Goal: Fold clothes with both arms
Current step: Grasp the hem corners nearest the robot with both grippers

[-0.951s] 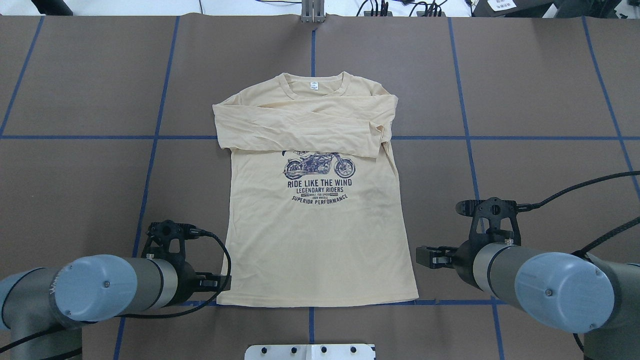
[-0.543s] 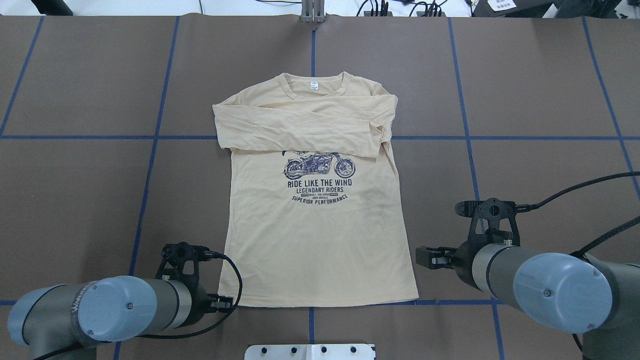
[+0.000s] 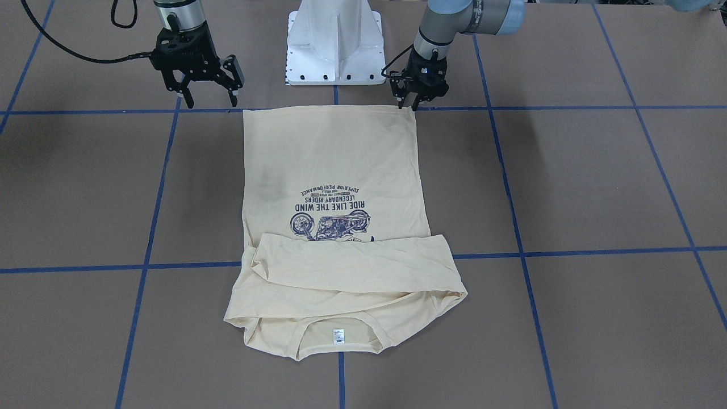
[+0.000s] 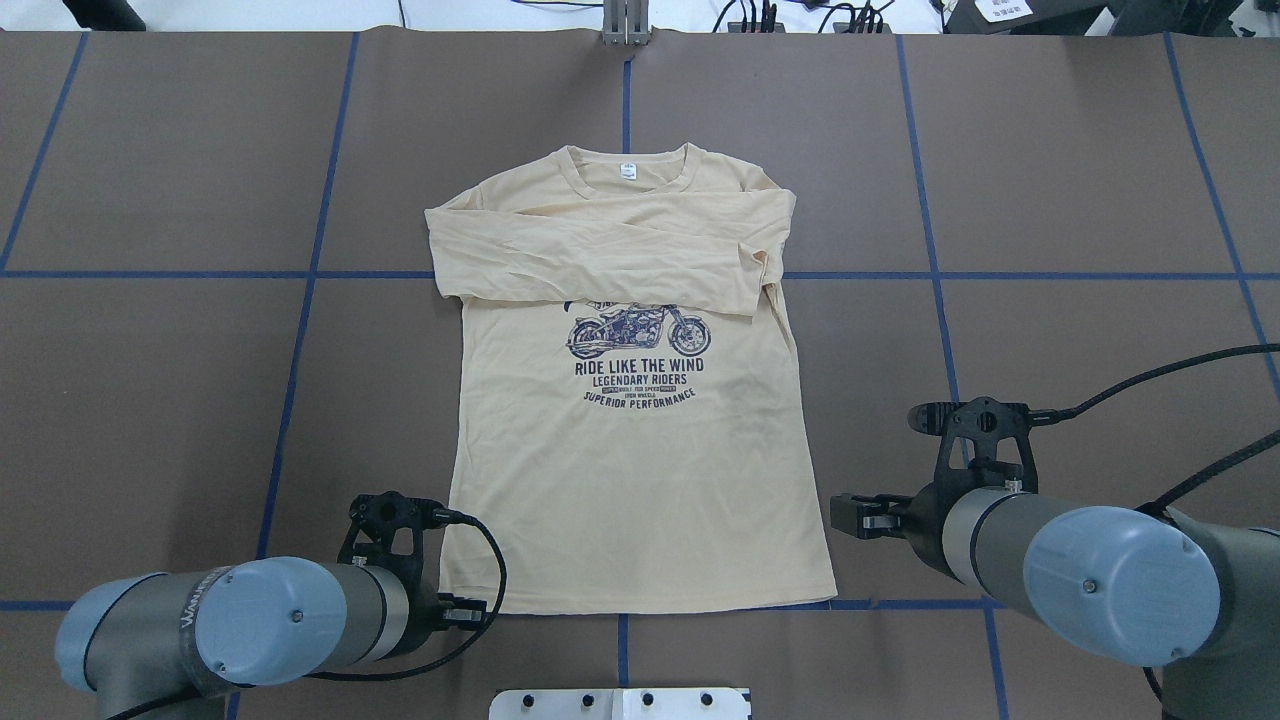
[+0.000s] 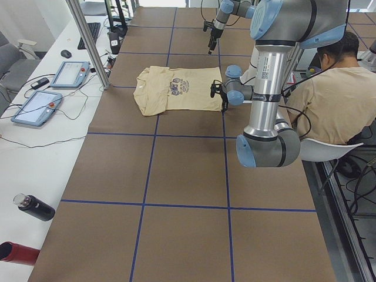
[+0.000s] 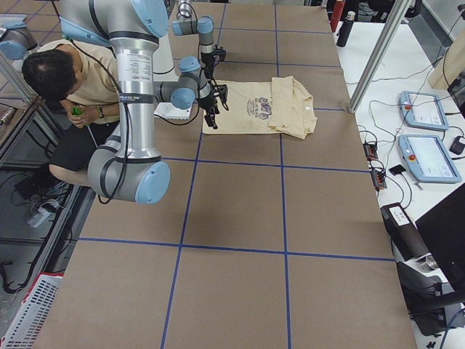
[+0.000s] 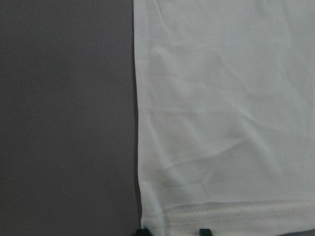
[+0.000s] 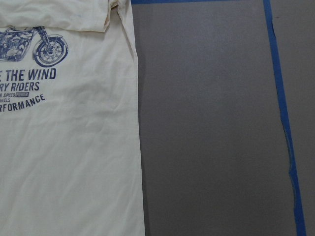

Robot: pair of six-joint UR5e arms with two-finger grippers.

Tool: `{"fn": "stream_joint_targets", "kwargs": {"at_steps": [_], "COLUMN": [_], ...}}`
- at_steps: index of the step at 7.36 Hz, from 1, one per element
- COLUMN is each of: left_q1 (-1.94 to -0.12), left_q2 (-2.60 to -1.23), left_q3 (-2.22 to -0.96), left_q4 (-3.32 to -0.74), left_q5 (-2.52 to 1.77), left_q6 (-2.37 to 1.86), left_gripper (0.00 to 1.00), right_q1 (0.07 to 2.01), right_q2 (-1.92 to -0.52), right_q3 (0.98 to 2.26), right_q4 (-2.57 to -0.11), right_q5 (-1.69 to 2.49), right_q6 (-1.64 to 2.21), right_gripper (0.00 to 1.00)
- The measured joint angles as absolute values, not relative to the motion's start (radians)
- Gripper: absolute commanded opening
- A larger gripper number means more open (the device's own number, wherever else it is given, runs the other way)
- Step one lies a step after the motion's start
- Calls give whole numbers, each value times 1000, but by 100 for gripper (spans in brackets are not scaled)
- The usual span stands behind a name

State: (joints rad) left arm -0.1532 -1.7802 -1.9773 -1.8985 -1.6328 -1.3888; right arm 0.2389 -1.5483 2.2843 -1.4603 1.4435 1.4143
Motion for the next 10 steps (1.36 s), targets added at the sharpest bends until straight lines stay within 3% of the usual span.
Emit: {"fn": "stream_joint_targets", "kwargs": {"at_steps": [1,2,8,9,10], "left_q1": [-158,-163,-183,-184,-185], "left_q2": [-1778,-1776,-1772,-1772,-1773], "left_q3": [-1979,-1985,-2031,-2045,-2055], "left_q4": [-1898,-1892,-1859,-1850,-1842], "left_q5": [-1633,-1634,-1631,-1631,-1632], "left_q6": [-1388,-1388,-1388,-1388,-1388], "left_gripper": [8,0,0,0,0], "right_q1": [238,238,221,206,179], "right_q2": [-1548,-1548,-1521,-1475,-1435], "right_q3": [2284,2284,2246,2198,2149], "right_q4": [-1460,-1460,-1460,-1460,-1462], "right_q5": [1443,1443,1414,1381,1342], "right_q6": [1414,1414,1416,1430,1464], "right_gripper": [100,100,98,93,81]}}
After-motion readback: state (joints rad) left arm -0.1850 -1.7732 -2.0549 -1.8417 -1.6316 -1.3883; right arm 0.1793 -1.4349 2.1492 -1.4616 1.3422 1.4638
